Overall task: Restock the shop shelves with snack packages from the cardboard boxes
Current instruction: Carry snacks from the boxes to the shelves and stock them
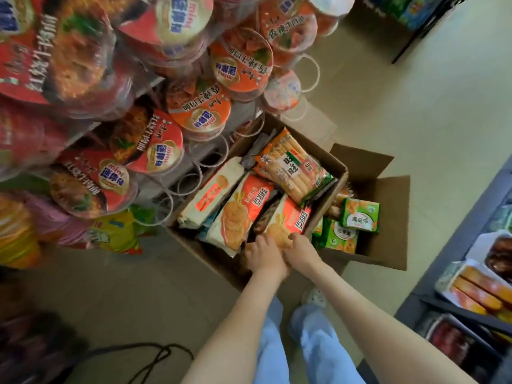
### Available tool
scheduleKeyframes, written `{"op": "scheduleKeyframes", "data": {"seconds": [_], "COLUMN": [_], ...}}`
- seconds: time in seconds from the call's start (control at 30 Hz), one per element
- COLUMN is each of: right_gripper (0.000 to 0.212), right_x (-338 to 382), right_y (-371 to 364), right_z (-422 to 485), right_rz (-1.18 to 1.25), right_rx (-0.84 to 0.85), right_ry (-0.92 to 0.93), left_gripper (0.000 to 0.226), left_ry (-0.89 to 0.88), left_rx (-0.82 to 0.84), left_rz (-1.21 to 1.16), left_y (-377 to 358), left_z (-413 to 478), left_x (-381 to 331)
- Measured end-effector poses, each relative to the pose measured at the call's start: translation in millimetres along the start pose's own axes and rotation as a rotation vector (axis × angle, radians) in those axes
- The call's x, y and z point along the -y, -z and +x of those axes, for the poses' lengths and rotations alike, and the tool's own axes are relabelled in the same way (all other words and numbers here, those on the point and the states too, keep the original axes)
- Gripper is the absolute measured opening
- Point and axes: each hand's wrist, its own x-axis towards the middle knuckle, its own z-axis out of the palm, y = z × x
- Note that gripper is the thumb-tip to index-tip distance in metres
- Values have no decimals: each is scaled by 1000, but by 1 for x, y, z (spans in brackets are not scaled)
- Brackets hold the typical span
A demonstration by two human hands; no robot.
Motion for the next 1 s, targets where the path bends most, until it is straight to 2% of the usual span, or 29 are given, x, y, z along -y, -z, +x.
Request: {"op": "scheduleKeyframes", "data": {"seconds": [0.07, 0.1, 0.2, 0.3, 0.47, 0.53, 0.63, 0.77, 0.83, 0.93, 1.0], "right_gripper": [11, 8, 28, 38, 39, 38, 47, 54, 60, 96, 92], "right_x": [-14, -20, -40, -49, -42, -34, -16, 8, 15, 13, 7], "right_y": [5, 9, 17, 22, 22, 20, 23, 40, 48, 63, 75], "right_z": [0, -1, -2, -4, -9, -14, -27, -45, -50, -57, -68], "right_rz": [3, 11, 36, 12, 59, 161, 449, 774, 835, 903, 953], "right_rx": [-17, -19, 24, 34, 60, 90, 185, 338, 332, 262, 250], "right_ry": [24, 30, -16, -77, -95, -127, -200, -205, -187, -207, -185], "left_gripper": [93, 98, 108, 104, 95, 90, 87, 88, 87, 84, 83], "left_ry": [3, 2, -64, -95, -97, -70, 21, -13, -44, -104, -164], "left_rx": [1, 9, 24, 13, 14, 35, 79, 15, -18, -75, -99], "left_rz": [67, 101, 196, 223, 125, -8, -225, -200, -209, -245, -292], "left_y": [-9, -13, -22, -23, 1, 16, 41, 62, 69, 79, 85], "left_z": [5, 8, 15, 16, 12, 7, -4, -32, -50, -75, -90], "left_x": [-7, -8, -4, 4, 17, 24, 36, 39, 31, 13, -5]}}
